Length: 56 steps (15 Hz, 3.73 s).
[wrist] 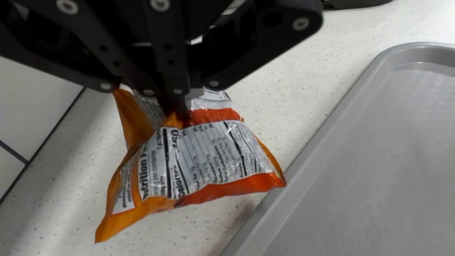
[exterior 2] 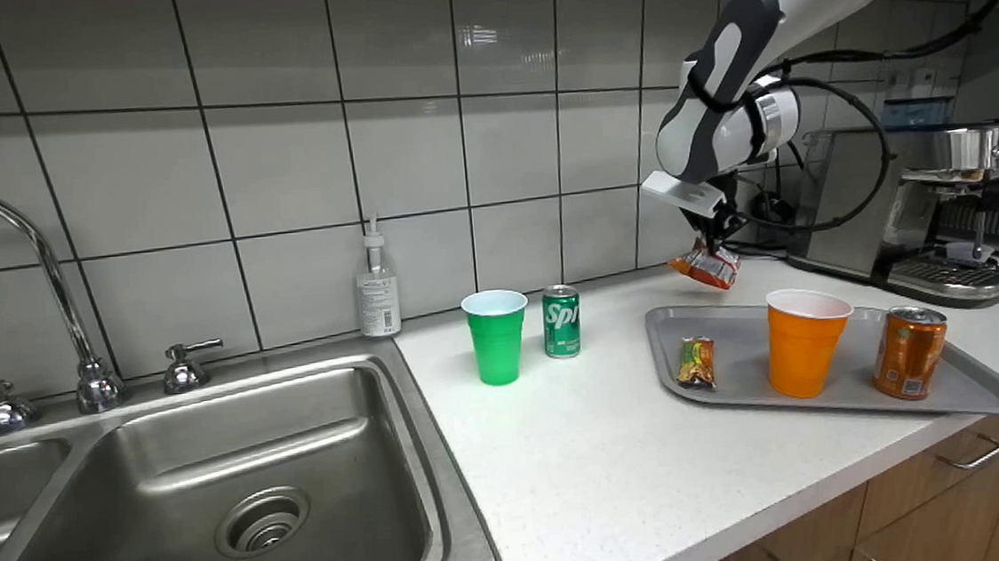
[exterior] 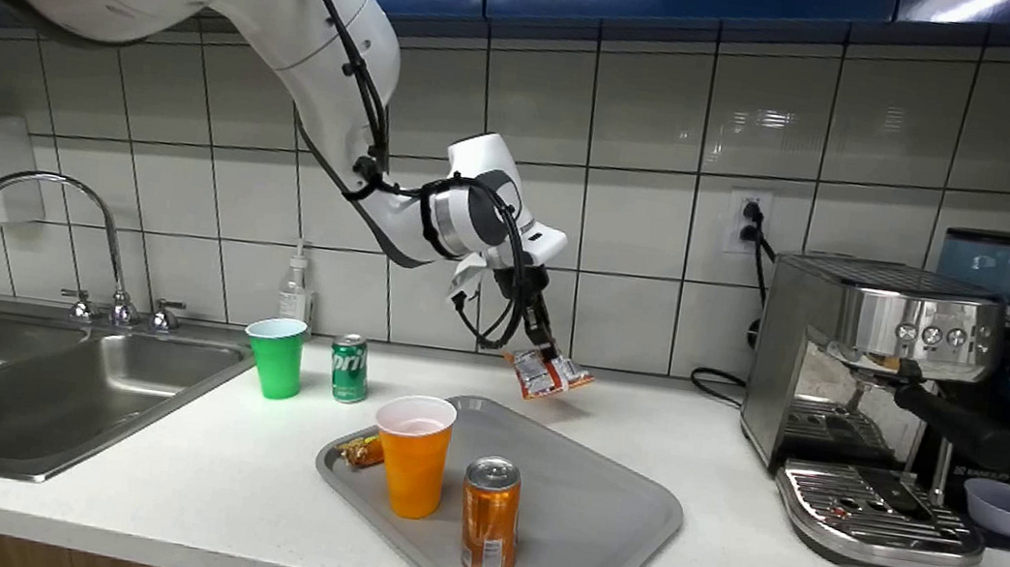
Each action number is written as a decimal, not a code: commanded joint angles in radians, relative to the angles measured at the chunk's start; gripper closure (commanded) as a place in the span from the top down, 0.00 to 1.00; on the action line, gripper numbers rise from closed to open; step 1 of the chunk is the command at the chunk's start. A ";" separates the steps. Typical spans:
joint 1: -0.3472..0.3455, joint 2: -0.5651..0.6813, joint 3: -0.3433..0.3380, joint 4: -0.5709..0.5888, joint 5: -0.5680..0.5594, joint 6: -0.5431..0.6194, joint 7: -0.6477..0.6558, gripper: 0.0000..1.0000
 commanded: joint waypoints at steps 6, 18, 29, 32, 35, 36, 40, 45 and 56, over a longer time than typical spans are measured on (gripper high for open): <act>0.037 -0.153 -0.035 -0.216 -0.065 0.030 0.004 0.00; 0.097 -0.228 -0.089 -0.375 -0.170 0.059 0.029 0.00; 0.120 -0.226 -0.119 -0.435 -0.202 0.044 0.048 0.00; 0.122 -0.225 -0.119 -0.447 -0.203 0.038 0.048 0.00; 0.126 -0.225 -0.120 -0.458 -0.205 0.033 0.050 0.00; 0.128 -0.225 -0.122 -0.461 -0.206 0.032 0.051 0.00; 0.142 -0.226 -0.134 -0.470 -0.211 0.028 0.068 0.28; 0.166 -0.233 -0.155 -0.480 -0.228 0.034 0.104 0.63; 0.225 -0.289 -0.181 -0.503 -0.345 0.039 0.167 1.00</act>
